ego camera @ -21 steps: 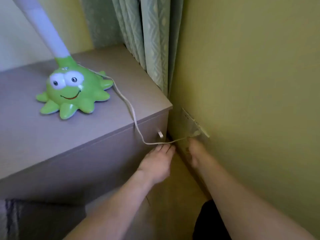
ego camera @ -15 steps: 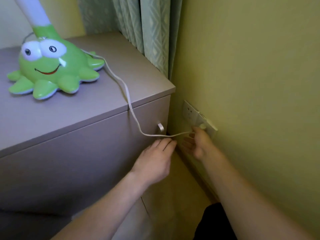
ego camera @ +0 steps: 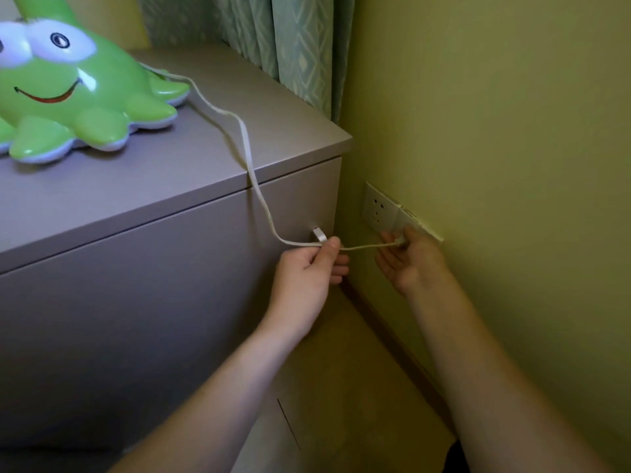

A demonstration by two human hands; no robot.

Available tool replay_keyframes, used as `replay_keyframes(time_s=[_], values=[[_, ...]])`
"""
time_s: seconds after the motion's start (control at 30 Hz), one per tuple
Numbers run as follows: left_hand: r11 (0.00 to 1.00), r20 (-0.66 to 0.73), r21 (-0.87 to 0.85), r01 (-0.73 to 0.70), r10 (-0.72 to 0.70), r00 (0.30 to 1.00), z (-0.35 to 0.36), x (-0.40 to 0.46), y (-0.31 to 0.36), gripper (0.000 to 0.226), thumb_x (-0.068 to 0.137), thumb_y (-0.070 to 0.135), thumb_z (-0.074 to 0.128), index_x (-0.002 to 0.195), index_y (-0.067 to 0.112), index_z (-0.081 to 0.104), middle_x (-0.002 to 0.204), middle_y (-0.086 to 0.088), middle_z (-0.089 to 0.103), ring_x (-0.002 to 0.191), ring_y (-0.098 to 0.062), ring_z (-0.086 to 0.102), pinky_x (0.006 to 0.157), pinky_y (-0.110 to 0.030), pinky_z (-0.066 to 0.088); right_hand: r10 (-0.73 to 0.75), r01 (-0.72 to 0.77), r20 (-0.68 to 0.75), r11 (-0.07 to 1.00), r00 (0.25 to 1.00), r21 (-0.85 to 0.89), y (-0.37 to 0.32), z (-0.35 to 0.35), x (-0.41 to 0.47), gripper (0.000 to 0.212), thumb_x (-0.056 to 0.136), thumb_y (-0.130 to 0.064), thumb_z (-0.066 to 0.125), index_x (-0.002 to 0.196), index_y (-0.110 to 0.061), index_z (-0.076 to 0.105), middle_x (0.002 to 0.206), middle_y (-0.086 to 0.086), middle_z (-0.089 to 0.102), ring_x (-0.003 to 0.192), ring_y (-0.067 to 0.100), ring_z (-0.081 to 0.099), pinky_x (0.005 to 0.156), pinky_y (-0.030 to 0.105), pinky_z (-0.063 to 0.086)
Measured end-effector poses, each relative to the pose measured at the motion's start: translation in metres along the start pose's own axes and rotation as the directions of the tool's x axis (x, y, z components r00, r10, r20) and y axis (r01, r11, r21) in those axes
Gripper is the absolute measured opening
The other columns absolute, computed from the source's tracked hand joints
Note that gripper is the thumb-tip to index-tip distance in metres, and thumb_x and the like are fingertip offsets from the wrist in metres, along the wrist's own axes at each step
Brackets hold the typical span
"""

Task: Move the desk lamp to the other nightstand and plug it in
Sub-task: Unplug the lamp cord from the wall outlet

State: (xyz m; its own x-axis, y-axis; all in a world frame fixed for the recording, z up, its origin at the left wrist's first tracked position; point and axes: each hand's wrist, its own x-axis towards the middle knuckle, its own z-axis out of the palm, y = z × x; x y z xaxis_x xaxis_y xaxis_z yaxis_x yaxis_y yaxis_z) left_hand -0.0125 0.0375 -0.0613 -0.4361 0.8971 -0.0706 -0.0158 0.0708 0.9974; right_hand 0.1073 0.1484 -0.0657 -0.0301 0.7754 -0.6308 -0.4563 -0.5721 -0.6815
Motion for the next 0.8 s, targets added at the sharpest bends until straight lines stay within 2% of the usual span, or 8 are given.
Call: replay_keyframes(time_s=[0.13, 0.2, 0.3, 0.37, 0.53, 0.63, 0.7, 0.8], values=[[0.999, -0.031, 0.037, -0.019, 0.021, 0.999, 0.000, 0.002, -0.003, 0.031, 0.097, 0.025, 0.053, 0.072, 0.023, 0.071, 0.074, -0.004, 0.075, 0.074, -0.023, 0.073, 0.077, -0.042, 0.060, -0.073, 0.075, -0.065, 0.997, 0.995, 0.028, 0.012, 0.005, 0.002, 0.027, 0.097, -0.028, 0.046, 0.119, -0.017, 0.057, 0.101, 0.004, 0.068, 0.090, 0.016, 0.062, 0.087, 0.035, 0.045], [0.992, -0.040, 0.109, -0.059, 0.063, 0.997, -0.002, 0.002, -0.008, 0.033, 0.095, 0.030, 0.054, 0.067, 0.026, 0.072, 0.071, -0.002, 0.076, 0.073, -0.021, 0.074, 0.078, -0.046, 0.061, -0.110, 0.114, -0.106, 0.993, 0.988, 0.031, 0.015, 0.009, 0.001, 0.030, 0.098, -0.028, 0.045, 0.121, -0.015, 0.057, 0.099, 0.004, 0.070, 0.091, 0.017, 0.063, 0.088, 0.035, 0.047], [0.975, -0.026, 0.202, -0.090, 0.097, 0.995, -0.011, 0.004, -0.013, 0.034, 0.088, 0.045, 0.053, 0.065, 0.030, 0.073, 0.069, 0.004, 0.076, 0.068, -0.013, 0.073, 0.074, -0.047, 0.061, -0.116, 0.123, -0.115, 0.991, 0.987, 0.054, 0.015, 0.011, 0.000, 0.031, 0.099, -0.025, 0.042, 0.124, -0.015, 0.056, 0.089, 0.004, 0.070, 0.088, 0.018, 0.065, 0.077, 0.033, 0.049], [0.967, -0.007, 0.231, -0.107, 0.112, 0.994, -0.015, 0.006, -0.015, 0.037, 0.083, 0.054, 0.050, 0.066, 0.032, 0.074, 0.069, 0.007, 0.076, 0.066, -0.011, 0.073, 0.071, -0.048, 0.061, -0.106, 0.111, -0.084, 0.992, 0.991, 0.054, 0.014, 0.010, -0.001, 0.032, 0.099, -0.023, 0.040, 0.126, -0.013, 0.054, 0.096, 0.006, 0.070, 0.084, 0.017, 0.065, 0.072, 0.030, 0.049], [0.944, 0.034, 0.284, -0.170, 0.167, 0.985, -0.018, 0.011, -0.020, 0.031, 0.083, 0.057, 0.048, 0.080, 0.038, 0.072, 0.067, -0.006, 0.074, 0.065, -0.028, 0.072, 0.062, -0.055, 0.058, -0.100, 0.101, -0.069, 0.995, 0.993, 0.010, 0.009, 0.008, 0.000, 0.028, 0.099, -0.021, 0.040, 0.119, -0.009, 0.055, 0.113, 0.011, 0.069, 0.087, 0.019, 0.064, 0.076, 0.031, 0.049], [0.957, 0.036, 0.249, -0.149, 0.145, 0.989, -0.019, 0.010, -0.019, 0.032, 0.081, 0.056, 0.050, 0.070, 0.038, 0.074, 0.068, 0.003, 0.076, 0.066, -0.015, 0.073, 0.068, -0.048, 0.061, -0.084, 0.089, -0.079, 0.994, 0.993, 0.061, 0.009, 0.012, -0.004, 0.031, 0.100, -0.020, 0.037, 0.124, -0.010, 0.053, 0.114, 0.010, 0.068, 0.085, 0.019, 0.063, 0.083, 0.033, 0.048], [0.964, 0.054, 0.230, -0.136, 0.127, 0.990, -0.020, 0.012, -0.018, 0.034, 0.080, 0.056, 0.050, 0.065, 0.036, 0.074, 0.070, 0.009, 0.076, 0.067, -0.006, 0.073, 0.072, -0.043, 0.062, -0.083, 0.090, -0.090, 0.993, 0.992, 0.076, 0.010, 0.015, -0.005, 0.024, 0.099, -0.018, 0.036, 0.115, -0.012, 0.053, 0.113, 0.010, 0.068, 0.077, 0.017, 0.062, 0.083, 0.034, 0.048], [0.962, 0.070, 0.237, -0.137, 0.124, 0.990, -0.020, 0.012, -0.017, 0.033, 0.083, 0.051, 0.052, 0.069, 0.032, 0.074, 0.071, 0.009, 0.076, 0.068, -0.003, 0.073, 0.074, -0.041, 0.062, -0.108, 0.112, -0.119, 0.993, 0.987, 0.028, 0.011, 0.016, -0.006, 0.017, 0.097, -0.017, 0.039, 0.097, -0.013, 0.055, 0.108, 0.010, 0.070, 0.075, 0.017, 0.063, 0.075, 0.030, 0.049]])
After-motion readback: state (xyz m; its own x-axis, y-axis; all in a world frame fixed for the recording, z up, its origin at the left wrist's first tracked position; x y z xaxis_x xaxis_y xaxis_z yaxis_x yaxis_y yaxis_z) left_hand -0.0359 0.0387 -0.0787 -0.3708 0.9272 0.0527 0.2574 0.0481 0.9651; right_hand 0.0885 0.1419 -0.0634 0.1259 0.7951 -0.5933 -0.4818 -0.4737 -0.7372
